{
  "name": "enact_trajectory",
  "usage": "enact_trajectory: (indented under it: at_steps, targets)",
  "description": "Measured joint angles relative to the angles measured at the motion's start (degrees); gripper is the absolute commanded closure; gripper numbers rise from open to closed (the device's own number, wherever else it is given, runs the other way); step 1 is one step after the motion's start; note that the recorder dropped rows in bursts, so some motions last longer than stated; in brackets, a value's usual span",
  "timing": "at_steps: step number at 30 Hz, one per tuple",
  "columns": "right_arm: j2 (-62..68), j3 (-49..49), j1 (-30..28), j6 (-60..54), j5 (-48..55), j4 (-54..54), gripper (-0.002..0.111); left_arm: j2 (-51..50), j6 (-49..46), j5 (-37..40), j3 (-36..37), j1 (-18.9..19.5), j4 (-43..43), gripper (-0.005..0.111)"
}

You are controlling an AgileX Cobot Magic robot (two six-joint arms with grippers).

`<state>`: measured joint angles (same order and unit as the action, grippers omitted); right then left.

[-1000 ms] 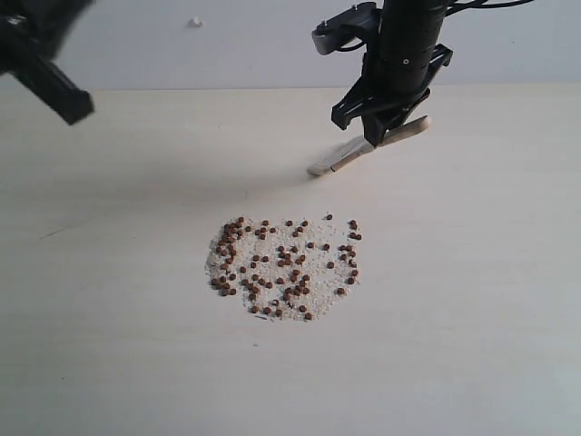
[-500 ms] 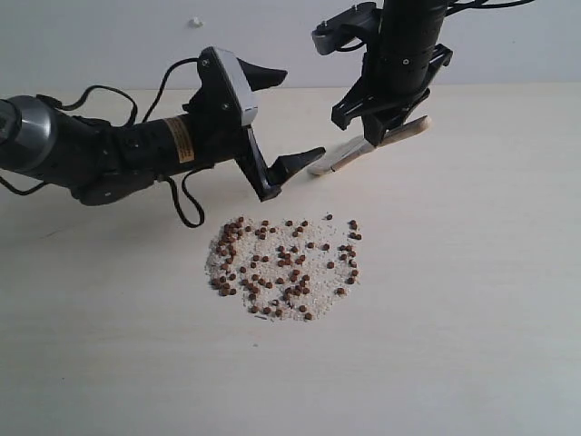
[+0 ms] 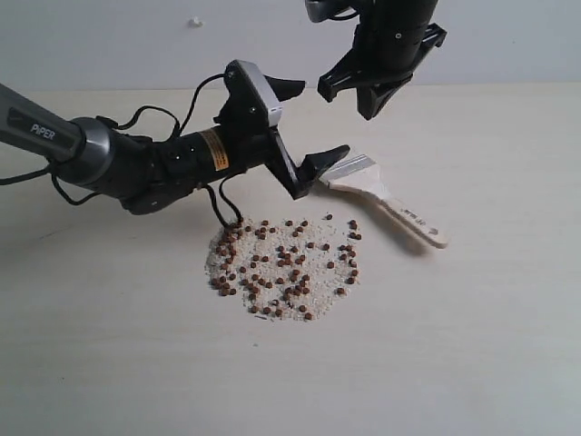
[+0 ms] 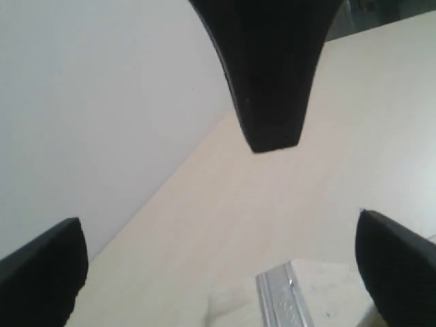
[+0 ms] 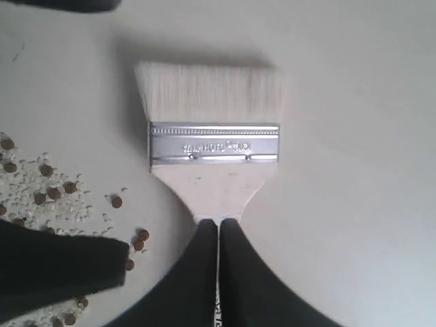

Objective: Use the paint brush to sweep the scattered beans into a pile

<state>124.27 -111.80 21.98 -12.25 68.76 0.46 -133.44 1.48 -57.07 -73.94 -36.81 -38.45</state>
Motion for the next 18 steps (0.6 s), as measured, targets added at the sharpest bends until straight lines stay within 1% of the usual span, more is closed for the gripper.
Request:
enact_trajectory:
  at_steps: [2, 6, 9, 11, 13, 18]
  targets:
    - [0.0, 0.0, 0.0, 0.0, 0.1, 0.0, 0.108, -0.3, 1.2, -0.3, -1.0, -1.1, 0.0, 0.002]
    - [0.0, 0.0, 0.0, -0.1, 0.7, -1.2, 0.107, -0.5, 0.3, -0.6, -1.3, -2.4, -0.9, 0.002]
    - [0.0, 0.0, -0.4, -0.6, 1.0, -3.4, 0.1, -0.5, 0.0, 0.0, -1.3, -2.5, -1.1, 0.002]
    - [0.0, 0.0, -1.6, -1.7, 1.0, -3.2, 0.095, -0.5, 0.0, 0.7, -1.3, -1.9, -1.1, 0.002]
    - [0.0, 0.0, -3.6, -3.6, 1.0, -0.9, 0.088, -0.5, 0.0, 1.3, -1.3, -1.4, -1.1, 0.002]
    - [0.0, 1.4, -9.6, -13.1, 1.2, 12.2, 0.075, -0.5, 0.0, 1.6, -1.3, -0.5, -1.4, 0.002]
